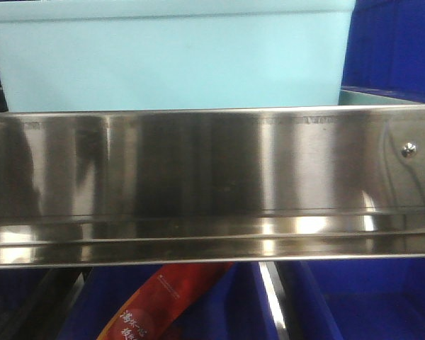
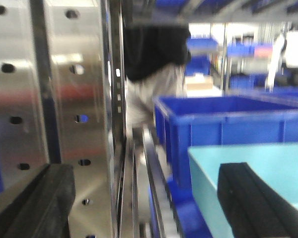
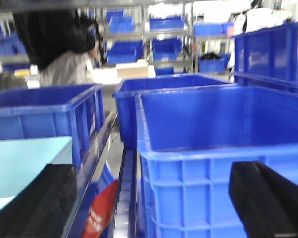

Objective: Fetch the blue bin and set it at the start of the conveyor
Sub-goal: 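Reach both grippers to the sides of the light teal bin on the shelf, then close both grippers on opposite rims of the teal bin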

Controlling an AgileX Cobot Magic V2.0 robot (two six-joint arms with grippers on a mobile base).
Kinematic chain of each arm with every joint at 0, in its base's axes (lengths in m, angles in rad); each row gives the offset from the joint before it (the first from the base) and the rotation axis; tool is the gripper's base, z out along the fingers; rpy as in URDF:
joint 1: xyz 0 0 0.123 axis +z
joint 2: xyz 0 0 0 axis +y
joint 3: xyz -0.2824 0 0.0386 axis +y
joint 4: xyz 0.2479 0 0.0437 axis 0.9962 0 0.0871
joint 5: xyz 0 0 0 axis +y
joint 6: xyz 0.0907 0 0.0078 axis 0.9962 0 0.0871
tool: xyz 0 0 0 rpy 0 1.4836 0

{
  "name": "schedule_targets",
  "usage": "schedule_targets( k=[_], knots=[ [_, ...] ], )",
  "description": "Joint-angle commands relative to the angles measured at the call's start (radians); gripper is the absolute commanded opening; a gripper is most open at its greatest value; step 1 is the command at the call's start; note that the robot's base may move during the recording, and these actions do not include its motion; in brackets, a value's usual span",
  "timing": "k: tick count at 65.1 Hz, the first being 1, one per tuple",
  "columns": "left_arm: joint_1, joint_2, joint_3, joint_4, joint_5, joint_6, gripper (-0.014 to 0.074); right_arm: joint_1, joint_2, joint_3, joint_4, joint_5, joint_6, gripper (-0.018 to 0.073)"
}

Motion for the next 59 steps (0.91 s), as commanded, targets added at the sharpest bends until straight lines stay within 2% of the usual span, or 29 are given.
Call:
schedule_targets(
  k=[1,6,9,20,26,37,40,46,55,59],
  knots=[
    [-0.011,0.086,-0.081,0.0,0.091,0.045,0.0493,0.026,0.074,-0.077,0.099,0.043,-0.164,0.0502],
    [-0.061,0.154,-0.146,0.0,0.125,0.05,0.0494,0.075,0.154,-0.143,0.205,0.104,-0.249,0.047],
    [-0.103,0.201,-0.181,-0.008,0.137,0.05,0.0494,0.108,0.209,-0.176,0.245,0.132,-0.251,0.0452],
    [-0.233,0.415,-0.333,-0.016,0.244,0.05,0.0494,0.215,0.421,-0.297,0.26,0.187,-0.251,0.0433],
    [-0.261,0.544,-0.444,-0.022,0.329,0.042,0.0494,0.257,0.544,-0.416,0.26,0.239,-0.251,0.0433],
    [-0.262,0.793,-0.692,-0.016,0.504,-0.086,0.0494,0.313,0.793,-0.677,0.26,0.39,-0.251,0.0433],
    [-0.262,0.859,-0.749,-0.015,0.549,-0.104,0.0494,0.318,0.871,-0.755,0.247,0.454,-0.224,0.0433],
    [-0.262,0.984,-0.875,-0.011,0.664,-0.115,0.0494,0.318,1.002,-0.903,0.174,0.573,-0.1,0.0433],
    [-0.262,1.137,-0.985,0.076,0.772,-0.181,0.0494,0.318,1.163,-1.064,0.02,0.703,0.04,0.0433],
    [-0.262,1.195,-1.014,0.081,0.792,-0.184,0.0494,0.318,1.219,-1.113,-0.008,0.737,0.052,0.0433]
  ],
)
